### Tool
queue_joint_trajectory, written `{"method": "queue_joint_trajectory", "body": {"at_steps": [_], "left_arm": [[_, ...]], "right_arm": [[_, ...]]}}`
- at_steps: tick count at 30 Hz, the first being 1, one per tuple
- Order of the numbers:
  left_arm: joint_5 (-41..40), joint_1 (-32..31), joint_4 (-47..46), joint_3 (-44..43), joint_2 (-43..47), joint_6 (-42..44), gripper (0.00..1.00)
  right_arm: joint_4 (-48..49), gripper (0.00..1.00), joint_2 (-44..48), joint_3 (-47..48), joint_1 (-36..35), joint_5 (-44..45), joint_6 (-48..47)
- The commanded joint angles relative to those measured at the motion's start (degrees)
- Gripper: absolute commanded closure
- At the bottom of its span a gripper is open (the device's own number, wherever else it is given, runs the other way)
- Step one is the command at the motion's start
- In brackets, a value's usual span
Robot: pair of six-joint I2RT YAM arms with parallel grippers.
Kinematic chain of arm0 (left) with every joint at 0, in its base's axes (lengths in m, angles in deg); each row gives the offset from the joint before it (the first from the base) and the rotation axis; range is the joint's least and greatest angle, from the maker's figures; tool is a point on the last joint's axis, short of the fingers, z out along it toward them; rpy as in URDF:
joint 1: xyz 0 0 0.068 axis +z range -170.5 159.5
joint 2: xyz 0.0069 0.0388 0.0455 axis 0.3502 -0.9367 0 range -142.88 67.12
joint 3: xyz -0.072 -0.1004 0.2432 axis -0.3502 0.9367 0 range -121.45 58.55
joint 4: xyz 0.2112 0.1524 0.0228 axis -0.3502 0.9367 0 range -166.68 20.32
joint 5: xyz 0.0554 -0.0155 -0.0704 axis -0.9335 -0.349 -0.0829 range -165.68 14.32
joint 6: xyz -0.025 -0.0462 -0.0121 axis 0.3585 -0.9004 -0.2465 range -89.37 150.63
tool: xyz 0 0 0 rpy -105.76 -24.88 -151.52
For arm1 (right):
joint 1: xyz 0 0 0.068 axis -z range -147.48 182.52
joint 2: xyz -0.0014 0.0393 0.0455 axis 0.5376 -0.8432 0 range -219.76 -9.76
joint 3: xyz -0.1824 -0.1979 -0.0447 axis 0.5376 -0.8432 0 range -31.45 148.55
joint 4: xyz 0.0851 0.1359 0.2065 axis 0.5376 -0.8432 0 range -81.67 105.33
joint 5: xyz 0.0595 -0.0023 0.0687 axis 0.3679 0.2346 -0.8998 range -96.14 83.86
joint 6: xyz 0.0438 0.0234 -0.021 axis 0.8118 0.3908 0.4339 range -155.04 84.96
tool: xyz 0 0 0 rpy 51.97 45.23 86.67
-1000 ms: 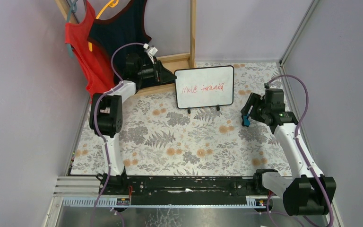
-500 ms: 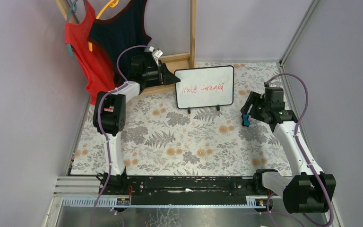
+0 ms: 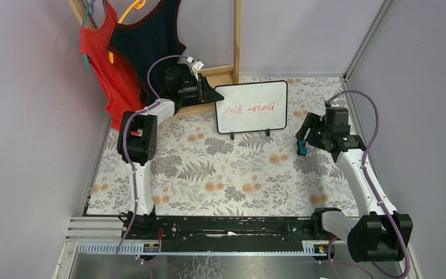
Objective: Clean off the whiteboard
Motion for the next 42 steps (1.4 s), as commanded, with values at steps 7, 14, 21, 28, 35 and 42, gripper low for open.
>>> {"method": "queue_joint_trajectory", "body": {"at_steps": [7,14,21,28,35,42], "left_arm": [[0.7,-0.7,1.2,-4.5,-2.8,0.2,0.52],[1.1,-0.8,1.1,-4.9,-3.5,0.1,0.62],[1.2,-0.8,0.9,-4.9,-3.8,0.1,0.69],[1.6,-0.8,0.5,-5.0,-4.3,-0.4,0.78],[1.8,-0.7,-0.2,-5.2,-4.5,-1.2,0.92],[1.7,-0.7,0.3,-5.0,-4.5,-0.9,1.0]], "right_arm": [[0.7,0.25,0.3,0.3,-0.2,0.9,1.0],[1.1,0.25,-0.2,0.3,-0.2,0.9,1.2],[1.2,0.24,-0.8,0.5,-0.2,1.2,1.1],[1.4,0.24,-0.9,0.2,-0.2,1.3,1.2],[1.3,0.24,-1.1,-0.2,-0.2,1.9,1.1],[0.3,0.24,-1.7,0.8,-0.2,2.4,0.8]]}}
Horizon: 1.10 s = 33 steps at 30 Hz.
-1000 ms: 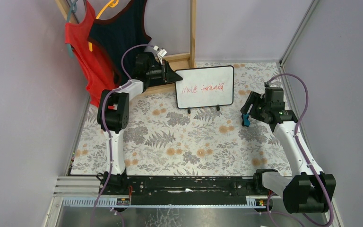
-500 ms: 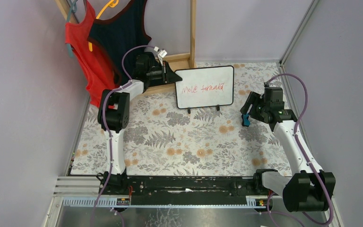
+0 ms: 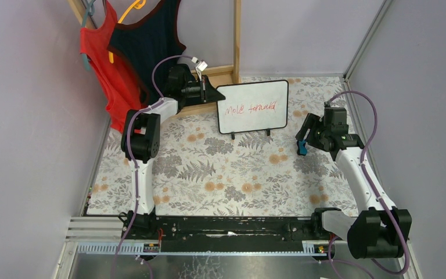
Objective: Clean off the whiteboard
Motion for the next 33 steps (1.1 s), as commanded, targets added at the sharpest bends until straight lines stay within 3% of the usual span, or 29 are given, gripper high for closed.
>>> {"method": "queue_joint_trajectory", "body": {"at_steps": [1,15,24,33], "left_arm": [[-0.6,0.0,-0.2,-1.1,-0.9,0.1,1.0],[-0.8,1.2,2.7,0.2,-0.7,3.4,1.0],[-1.3,1.5,3.3,1.3,-0.6,4.5,1.0],[-1.4,1.5,2.1,1.6,-0.9,3.4,1.0]], "right_arm": [[0.0,0.24,-0.2,1.3,-0.2,1.4,0.0],[-3.1,0.24,-4.1,4.4,-0.2,5.2,-1.2],[-11.3,0.27,-17.2,13.0,-0.2,11.3,-3.2],[-10.2,0.29,-26.2,16.2,-0.2,10.2,-5.3]]}}
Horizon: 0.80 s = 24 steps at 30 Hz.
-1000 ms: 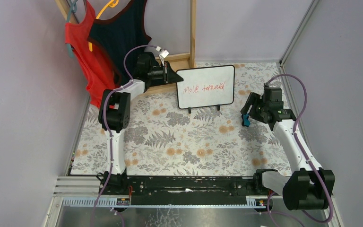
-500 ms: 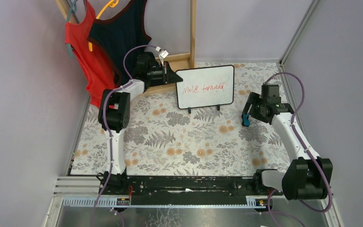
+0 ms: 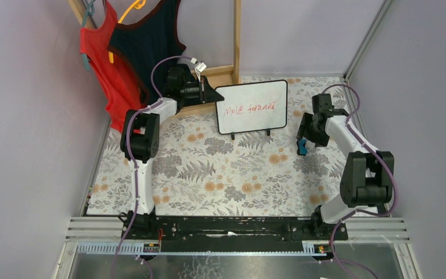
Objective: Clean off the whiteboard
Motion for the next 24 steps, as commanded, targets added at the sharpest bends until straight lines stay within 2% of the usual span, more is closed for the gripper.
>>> {"method": "queue_joint_trajectory", "body": {"at_steps": [1,10,24], "left_arm": [[-2.0,0.8,0.9,1.2,-0.9,0.6,1.0],[-2.2,0.9,1.1,1.7,-0.9,0.7,1.0],[-2.3,0.8,1.7,1.9,-1.4,1.0,1.0]], "right_arm": [[-0.7,0.29,-3.3,3.4,-0.2,0.5,-2.3],[1.6,0.3,-8.8,2.8,-0.2,-1.1,-3.5],[4.7,0.41,-13.0,1.6,-0.2,-2.5,-3.6]]}}
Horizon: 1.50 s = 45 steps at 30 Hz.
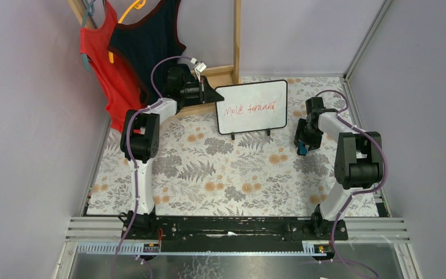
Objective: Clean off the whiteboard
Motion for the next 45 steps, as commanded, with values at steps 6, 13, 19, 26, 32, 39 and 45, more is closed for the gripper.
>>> {"method": "queue_joint_trajectory", "body": {"at_steps": [6,13,19,26,32,39,45], "left_arm": [[-2.2,0.9,2.4,2.0,-1.5,1.4,1.0],[-2.3,0.8,2.3,2.4,-1.5,1.5,1.0],[-2.5,0.8,2.4,2.6,-1.4,1.6,1.0],[-2.7,0.8,2.2,3.0,-1.4,1.5,1.0],[-2.6,0.8,2.0,3.1,-1.5,1.1,1.0],[-3.2,0.8,3.2,3.2,-1.3,2.5,1.0],[-3.4,0.8,4.1,3.4,-1.3,3.3,1.0]], "right_arm": [[1.8,0.49,-1.6,0.2,-0.2,-0.3,-0.6],[1.9,0.71,-1.0,-0.1,-0.2,-0.8,-0.2],[0.1,0.99,4.9,1.3,-0.2,-3.2,0.4],[2.7,1.0,19.8,4.0,-1.2,-8.7,0.7],[7.1,1.0,26.2,5.5,-3.3,-7.6,0.7],[7.7,1.0,20.0,11.5,-13.0,3.5,-4.7],[17.2,1.0,17.1,9.2,-16.2,1.9,-6.8]]}}
